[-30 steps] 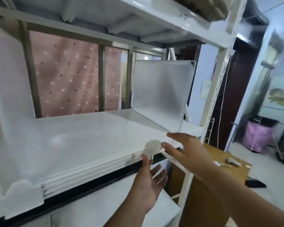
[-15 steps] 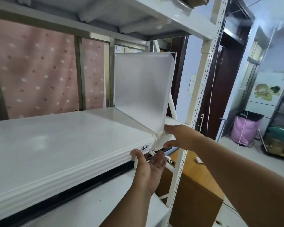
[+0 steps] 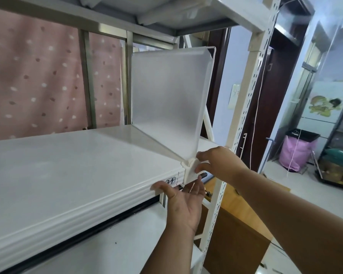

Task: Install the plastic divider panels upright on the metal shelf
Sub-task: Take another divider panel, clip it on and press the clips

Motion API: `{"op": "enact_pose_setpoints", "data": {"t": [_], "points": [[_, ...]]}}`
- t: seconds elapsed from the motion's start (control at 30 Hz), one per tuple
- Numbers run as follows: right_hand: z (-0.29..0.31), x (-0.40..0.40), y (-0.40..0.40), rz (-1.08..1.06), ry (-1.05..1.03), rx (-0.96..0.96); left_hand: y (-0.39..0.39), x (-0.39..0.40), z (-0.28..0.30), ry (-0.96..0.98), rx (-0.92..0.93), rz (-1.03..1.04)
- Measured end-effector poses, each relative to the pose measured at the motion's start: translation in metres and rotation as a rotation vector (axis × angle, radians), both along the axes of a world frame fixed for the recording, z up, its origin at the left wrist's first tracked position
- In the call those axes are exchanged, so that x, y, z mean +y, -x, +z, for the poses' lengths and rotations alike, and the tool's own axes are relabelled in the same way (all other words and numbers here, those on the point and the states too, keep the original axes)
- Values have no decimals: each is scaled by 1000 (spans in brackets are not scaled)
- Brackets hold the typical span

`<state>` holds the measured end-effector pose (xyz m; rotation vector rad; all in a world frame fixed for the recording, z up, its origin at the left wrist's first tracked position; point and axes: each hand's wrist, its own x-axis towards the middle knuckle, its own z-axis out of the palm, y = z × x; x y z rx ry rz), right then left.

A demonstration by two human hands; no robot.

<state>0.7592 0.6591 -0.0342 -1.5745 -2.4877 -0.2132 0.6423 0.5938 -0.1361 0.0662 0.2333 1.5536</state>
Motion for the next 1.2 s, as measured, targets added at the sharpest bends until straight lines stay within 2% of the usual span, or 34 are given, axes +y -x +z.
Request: {"op": "enact_pose_setpoints", "data": {"t": [0.1,0.3,0.57,0.73,0.9,1.1,1.2], "points": [[-12,1,-2,-23,-30,143,-3,0,3,29,-33,57],[-23,3,0,-78,-75,267,-1,-4,-4,64,-90,86],[-27,-8,10,-146,-109,227,13,-18,-6,160,-45,84],[-26,-16,16,-179,-85,256,18,-21,-14,176,52,76],[-29,-23,19,-208,-85,322,14,-21,-7,232,13,116],[-30,-32,25,-215,-89,355,12,-25,0,159,62,186],[-33,-36,28,-230,-22,379,16,-36,5,117,119,180]]}}
